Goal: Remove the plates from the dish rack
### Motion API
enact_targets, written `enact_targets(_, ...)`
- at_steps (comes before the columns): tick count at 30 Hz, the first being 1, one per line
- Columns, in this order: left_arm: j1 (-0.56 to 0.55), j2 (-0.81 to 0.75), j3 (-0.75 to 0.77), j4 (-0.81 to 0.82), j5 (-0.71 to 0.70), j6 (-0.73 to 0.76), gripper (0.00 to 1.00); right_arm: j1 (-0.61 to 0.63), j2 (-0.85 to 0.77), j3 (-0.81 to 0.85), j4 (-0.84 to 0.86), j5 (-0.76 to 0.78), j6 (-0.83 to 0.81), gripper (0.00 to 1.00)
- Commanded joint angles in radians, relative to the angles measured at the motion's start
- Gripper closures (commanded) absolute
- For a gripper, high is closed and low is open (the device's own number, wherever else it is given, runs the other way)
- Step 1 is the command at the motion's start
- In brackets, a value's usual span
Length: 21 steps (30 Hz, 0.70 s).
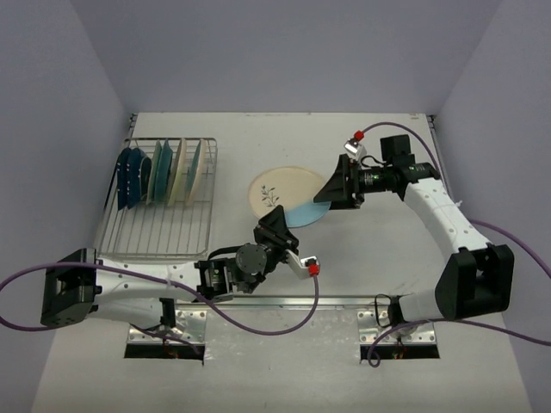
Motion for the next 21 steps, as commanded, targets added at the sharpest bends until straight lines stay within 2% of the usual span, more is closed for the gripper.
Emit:
enact_targets(1,-0.014,0.001,0.077,0.245,-0.072,0.067,1.0,0.011,0.079,0.056,0.026,-0.054,0.011,0.05)
enact_targets(2,-0.015,0.002,0.076,0.245,-0.072,0.067,1.0,0.014,0.087,0.056,0.031,-0.063,0.017,0.07)
enact_targets(7,-0.016,0.007,0.056,0.263,-0.07,0.073,1.0,0.027,0.12,0.057,0.089,-0.113,0.064,0.5)
enact_targets(9,-0.016,0.009,0.047,0.268,-0.067,0.076,1.0,0.027,0.128,0.05,0.122,-0.157,0.09,0.56)
enact_targets(14,-0.016,0.018,0.01,0.29,-0.064,0.096,1.0,0.032,0.135,0.03,0.21,-0.25,0.21,0.6)
enact_targets(17,-0.017,0.028,0.012,0.29,-0.062,0.096,1.0,0.033,0.143,0.035,0.212,-0.251,0.215,0.77)
enact_targets(19,-0.016,0.033,0.014,0.291,-0.064,0.096,1.0,0.033,0.146,0.031,0.214,-0.251,0.22,0.98)
enact_targets(20,-0.017,0.034,0.014,0.291,-0.065,0.096,0.96,0.032,0.148,0.028,0.217,-0.251,0.224,1.0)
enact_targets(21,-0.018,0.035,0.014,0.29,-0.068,0.095,0.87,0.032,0.148,0.027,0.219,-0.249,0.225,1.0)
